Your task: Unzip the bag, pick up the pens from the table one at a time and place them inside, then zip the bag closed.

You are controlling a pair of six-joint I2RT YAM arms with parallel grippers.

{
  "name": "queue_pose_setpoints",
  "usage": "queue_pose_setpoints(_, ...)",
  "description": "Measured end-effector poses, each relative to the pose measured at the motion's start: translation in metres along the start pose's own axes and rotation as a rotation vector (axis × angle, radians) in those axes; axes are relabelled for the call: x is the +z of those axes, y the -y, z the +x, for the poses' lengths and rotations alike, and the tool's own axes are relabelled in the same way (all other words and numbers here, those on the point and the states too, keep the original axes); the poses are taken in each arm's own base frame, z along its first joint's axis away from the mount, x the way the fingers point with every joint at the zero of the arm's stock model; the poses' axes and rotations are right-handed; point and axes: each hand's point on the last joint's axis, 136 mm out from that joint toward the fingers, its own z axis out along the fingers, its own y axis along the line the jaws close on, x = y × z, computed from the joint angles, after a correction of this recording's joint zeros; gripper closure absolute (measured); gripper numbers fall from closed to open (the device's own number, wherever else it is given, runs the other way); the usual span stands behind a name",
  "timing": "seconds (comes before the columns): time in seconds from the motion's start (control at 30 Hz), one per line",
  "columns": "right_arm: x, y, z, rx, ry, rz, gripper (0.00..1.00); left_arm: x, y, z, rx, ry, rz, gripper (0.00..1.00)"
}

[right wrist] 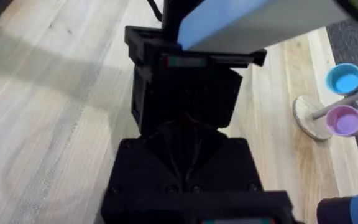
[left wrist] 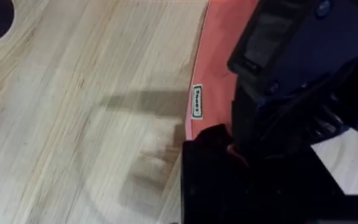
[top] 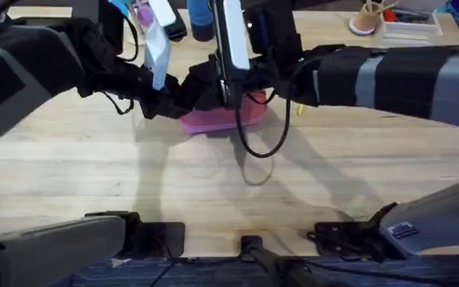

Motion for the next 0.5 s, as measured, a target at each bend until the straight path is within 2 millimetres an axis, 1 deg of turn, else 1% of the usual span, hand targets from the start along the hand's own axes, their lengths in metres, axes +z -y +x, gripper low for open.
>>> queue_pose_setpoints(0.03,0.000,0.000,0.000,0.002,0.000,0.000,0.971,0.000,0.000,0.000,0.000,0.000,0.000,0.958)
queue_pose_setpoints(0.07,0.000,0.000,0.000,0.006,0.000,0.000,0.941,0.000,0.000,0.000,0.000,0.000,0.000,0.959)
queue_pose_setpoints(0.1,0.000,0.002,0.000,0.006,-0.002,0.007,0.829,0.000,0.001,0.001,0.000,-0.002,0.004,0.959)
queue_pose_setpoints(0.13,-0.001,0.006,0.000,-0.001,-0.003,0.022,0.673,0.000,0.003,0.001,-0.002,-0.005,0.010,0.959)
queue_pose_setpoints(0.27,-0.007,0.024,0.000,-0.022,-0.013,0.078,0.110,0.000,0.005,0.002,0.005,-0.008,0.020,0.959)
queue_pose_setpoints(0.3,-0.009,0.028,0.000,-0.024,-0.017,0.087,0.036,0.000,0.006,0.002,0.005,-0.008,0.021,0.959)
queue_pose_setpoints(0.37,-0.010,0.028,0.001,-0.014,-0.027,0.086,0.008,0.000,0.005,0.001,0.006,-0.006,0.020,0.959)
queue_pose_setpoints(0.5,-0.014,0.018,0.009,0.040,-0.075,0.059,0.005,0.001,0.003,0.000,0.011,-0.003,0.013,0.959)
